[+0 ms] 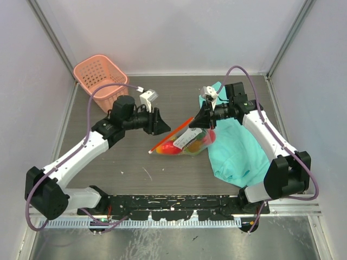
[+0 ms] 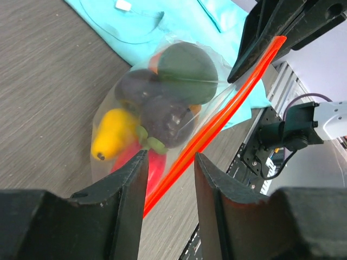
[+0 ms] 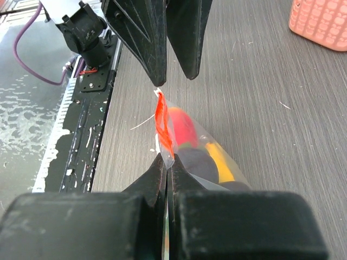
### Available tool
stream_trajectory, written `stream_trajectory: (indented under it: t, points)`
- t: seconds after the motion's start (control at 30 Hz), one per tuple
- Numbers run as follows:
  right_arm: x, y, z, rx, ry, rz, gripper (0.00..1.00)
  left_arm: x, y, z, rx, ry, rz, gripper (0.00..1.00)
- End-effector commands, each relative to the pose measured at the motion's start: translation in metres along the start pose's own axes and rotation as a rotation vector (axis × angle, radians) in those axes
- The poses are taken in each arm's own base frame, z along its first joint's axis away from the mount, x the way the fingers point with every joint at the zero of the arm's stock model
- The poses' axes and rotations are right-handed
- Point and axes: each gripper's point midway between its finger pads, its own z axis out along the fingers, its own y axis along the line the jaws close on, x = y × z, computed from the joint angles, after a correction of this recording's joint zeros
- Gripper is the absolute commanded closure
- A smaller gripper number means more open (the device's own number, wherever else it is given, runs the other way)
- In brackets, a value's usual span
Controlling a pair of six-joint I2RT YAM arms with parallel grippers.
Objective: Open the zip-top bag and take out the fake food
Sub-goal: Open the zipper of the food storage bag at the center of the board.
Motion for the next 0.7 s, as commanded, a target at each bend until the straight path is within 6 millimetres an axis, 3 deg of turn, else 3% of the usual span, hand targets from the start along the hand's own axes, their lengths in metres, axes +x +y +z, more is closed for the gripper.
stream_trajectory:
  t: [0.0, 0.2, 0.37, 0.67]
  points:
    - [-0.015, 0.002, 0.000, -0.020, -0.014, -0.059, 0.99, -0.025, -0.022, 0.000, 0.111, -0.059, 0.051, 0.60]
    - [-0.013, 0.003, 0.003, -0.035, -0.010, -0.050, 0.99, -0.020, -0.020, 0.003, 0.115, -0.051, 0.050, 0.65]
    - [-0.012, 0.003, 0.005, -0.038, -0.006, -0.049, 0.99, -0.007, -0.014, 0.017, 0.124, 0.001, 0.024, 0.71]
    - [-0.011, 0.004, 0.007, -0.046, -0.004, -0.043, 0.99, 0.008, -0.016, 0.023, 0.134, 0.042, 0.017, 0.71]
